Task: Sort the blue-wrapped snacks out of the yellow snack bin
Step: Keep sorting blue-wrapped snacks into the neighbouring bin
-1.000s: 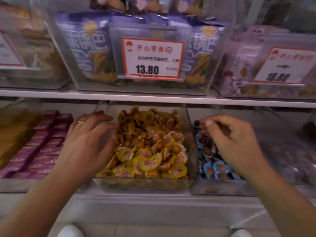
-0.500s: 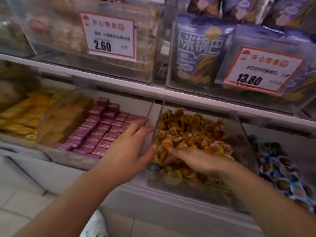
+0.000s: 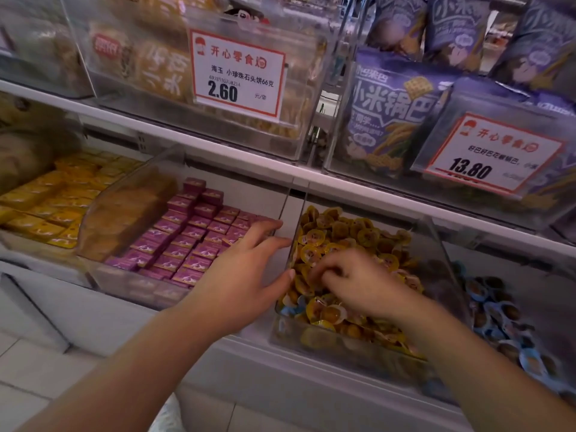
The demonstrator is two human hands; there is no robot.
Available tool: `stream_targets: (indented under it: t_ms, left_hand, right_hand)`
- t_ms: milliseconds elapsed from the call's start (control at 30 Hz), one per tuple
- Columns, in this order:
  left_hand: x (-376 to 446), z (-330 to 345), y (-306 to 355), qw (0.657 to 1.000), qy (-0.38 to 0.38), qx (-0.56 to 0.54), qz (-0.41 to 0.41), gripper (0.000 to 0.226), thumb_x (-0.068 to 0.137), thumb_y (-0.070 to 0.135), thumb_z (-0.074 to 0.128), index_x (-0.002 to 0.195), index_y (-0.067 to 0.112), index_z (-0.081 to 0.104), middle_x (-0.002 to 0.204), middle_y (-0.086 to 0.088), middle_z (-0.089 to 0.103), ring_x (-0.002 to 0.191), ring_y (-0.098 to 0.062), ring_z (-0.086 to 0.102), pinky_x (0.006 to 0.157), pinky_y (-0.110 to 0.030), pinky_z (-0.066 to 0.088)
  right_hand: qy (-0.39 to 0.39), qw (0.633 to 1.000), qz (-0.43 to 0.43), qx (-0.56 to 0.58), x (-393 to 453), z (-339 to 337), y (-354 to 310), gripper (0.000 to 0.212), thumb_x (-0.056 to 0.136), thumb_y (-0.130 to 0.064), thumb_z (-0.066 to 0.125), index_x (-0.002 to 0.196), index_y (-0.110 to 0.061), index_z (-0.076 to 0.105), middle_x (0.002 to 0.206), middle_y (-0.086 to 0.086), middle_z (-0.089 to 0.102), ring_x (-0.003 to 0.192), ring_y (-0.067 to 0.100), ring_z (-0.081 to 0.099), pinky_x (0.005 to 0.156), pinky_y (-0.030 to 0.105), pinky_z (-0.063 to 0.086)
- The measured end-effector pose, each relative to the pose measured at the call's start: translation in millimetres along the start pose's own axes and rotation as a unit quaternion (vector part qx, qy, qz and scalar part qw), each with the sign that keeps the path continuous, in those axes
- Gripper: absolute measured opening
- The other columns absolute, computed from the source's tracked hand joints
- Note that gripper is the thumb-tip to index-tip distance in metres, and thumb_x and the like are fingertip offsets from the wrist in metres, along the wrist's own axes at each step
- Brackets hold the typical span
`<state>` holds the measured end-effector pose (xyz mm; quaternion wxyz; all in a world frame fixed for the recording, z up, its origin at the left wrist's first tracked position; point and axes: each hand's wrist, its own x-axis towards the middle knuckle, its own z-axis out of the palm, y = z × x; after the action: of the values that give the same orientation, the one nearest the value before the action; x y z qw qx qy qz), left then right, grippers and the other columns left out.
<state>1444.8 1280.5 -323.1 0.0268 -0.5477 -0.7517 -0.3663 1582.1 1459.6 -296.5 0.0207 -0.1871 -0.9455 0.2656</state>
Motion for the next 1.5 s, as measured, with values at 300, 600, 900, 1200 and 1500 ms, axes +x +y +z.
stream_targets:
  t_ms: [300,600,900,1200,1500]
  left_hand:
    - [-2.6,1.4,-0.2,1.0,0.006,-0.004,-0.004,0.048,0.092,0.049,0.058,0.135,0.031,0.052,0.152,0.018,0.029,0.134,-0.007,0.042,0.103,-0.037,0.048]
    - [-2.7,-1.9,0.4,1.0,-0.012,-0.01,-0.004,0.049,0.093,0.047,0.058,0.137,0.026,0.053,0.156,0.01,0.03,0.136,-0.014,0.042,0.102,-0.04,0.048]
    - [-1.5,-2.3,1.3,1.0,-0.022,-0.011,-0.008,0.05,0.093,0.048,0.059,0.138,0.025,0.052,0.155,0.009,0.029,0.134,-0.018,0.047,0.101,-0.043,0.049]
    - [-1.7,-0.9,2.8,1.0,-0.02,-0.013,-0.012,0.05,0.094,0.046,0.059,0.139,0.026,0.051,0.157,0.011,0.026,0.136,-0.016,0.044,0.102,-0.038,0.047]
    - [-1.7,-0.1,2.6,1.0,-0.017,-0.015,-0.01,0.05,0.094,0.047,0.058,0.139,0.028,0.051,0.157,0.012,0.026,0.137,-0.014,0.041,0.103,-0.039,0.047]
  right_hand:
    - [-0.218,0.955,0.051,-0.195,19.9,31.1,-29.0,0.045,0.1,-0.048,0.032,0.14,-0.035,0.049,0.151,0.001,0.042,0.14,0.032,0.03,0.115,0.055,0.025]
    - [-0.261,0.952,0.068,-0.142,23.8,29.3,-34.4,0.021,0.092,-0.046,0.046,0.091,-0.034,0.062,0.096,-0.01,0.063,0.088,0.009,0.06,0.075,0.024,0.047]
    - [-0.282,0.949,0.137,-0.029,23.2,24.9,-34.6,0.058,0.078,-0.063,0.048,0.127,-0.034,0.06,0.134,-0.004,0.058,0.12,0.018,0.056,0.103,0.035,0.046]
    - [-0.291,0.95,0.111,0.03,15.0,24.7,-32.7,0.026,0.073,-0.061,0.045,0.088,-0.052,0.065,0.093,-0.027,0.063,0.085,-0.004,0.061,0.077,0.023,0.046]
    - [-0.341,0.935,0.056,-0.079,25.4,23.4,-27.7,0.018,0.095,-0.042,0.049,0.081,-0.042,0.061,0.102,-0.015,0.059,0.102,0.008,0.053,0.096,0.028,0.042]
